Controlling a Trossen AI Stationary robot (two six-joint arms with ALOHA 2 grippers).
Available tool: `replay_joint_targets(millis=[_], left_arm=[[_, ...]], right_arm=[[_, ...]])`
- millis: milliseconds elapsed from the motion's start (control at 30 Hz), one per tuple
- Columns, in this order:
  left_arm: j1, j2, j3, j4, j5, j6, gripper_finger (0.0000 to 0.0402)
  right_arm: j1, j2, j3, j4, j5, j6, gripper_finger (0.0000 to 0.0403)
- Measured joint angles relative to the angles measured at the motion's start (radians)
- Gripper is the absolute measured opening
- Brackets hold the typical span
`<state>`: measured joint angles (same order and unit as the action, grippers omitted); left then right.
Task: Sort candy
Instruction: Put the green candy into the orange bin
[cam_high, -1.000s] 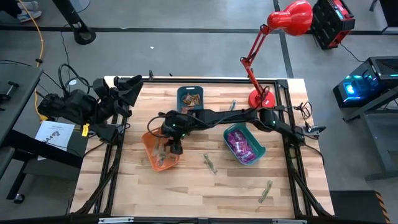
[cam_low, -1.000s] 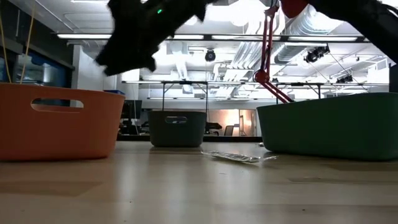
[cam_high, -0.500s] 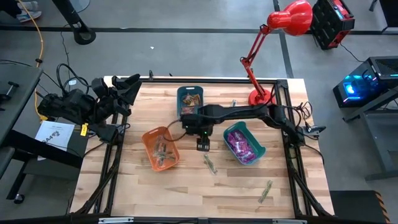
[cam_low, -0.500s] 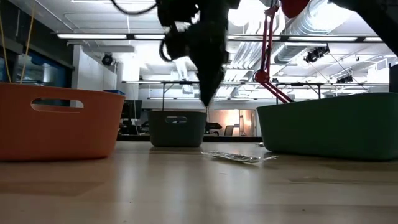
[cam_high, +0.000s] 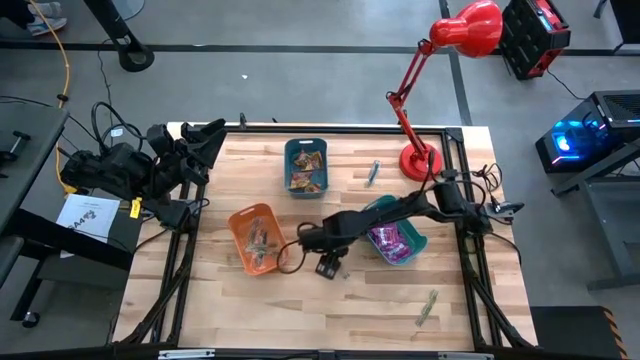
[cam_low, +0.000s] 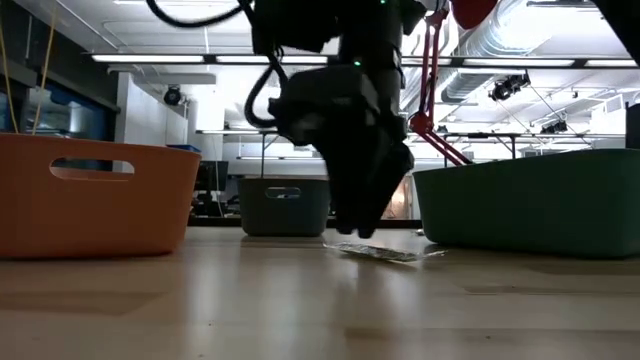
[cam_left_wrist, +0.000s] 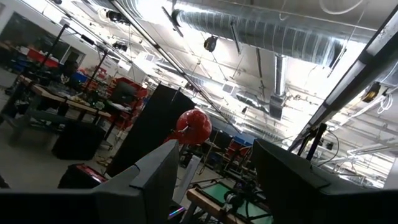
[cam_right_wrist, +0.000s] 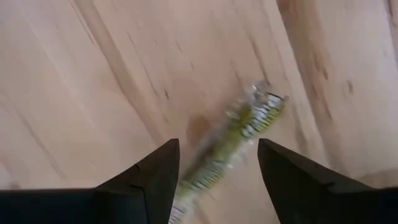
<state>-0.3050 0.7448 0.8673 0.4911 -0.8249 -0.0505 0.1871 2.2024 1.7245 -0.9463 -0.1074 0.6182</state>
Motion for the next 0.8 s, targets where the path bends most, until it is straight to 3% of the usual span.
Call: replay_joint_targets(millis=[233, 367, 567, 800], left_arm=[[0.0, 0.0, 0.0, -0.001, 0.0, 0.0, 0.0202], [0.0, 0.0, 0.0, -0.001, 0.0, 0.001, 0.0202], [0.0, -0.01, 0.0, 0.006, 0.001, 0.001, 0.0202], [0.0, -0.043, 0.0, 0.011, 0.002, 0.029, 0.0202]], right_arm=[[0.033, 0.041, 0.001, 0.022, 0.148, 0.127, 0.0203], [0.034, 0.081, 0.006, 0.018, 0.169, 0.142, 0.016], [0.039, 0.064, 0.018, 0.021, 0.241, 0.049, 0.0019], [-0.031, 0.028, 0.204, 0.059, 0.351, -0.162, 0.0005]])
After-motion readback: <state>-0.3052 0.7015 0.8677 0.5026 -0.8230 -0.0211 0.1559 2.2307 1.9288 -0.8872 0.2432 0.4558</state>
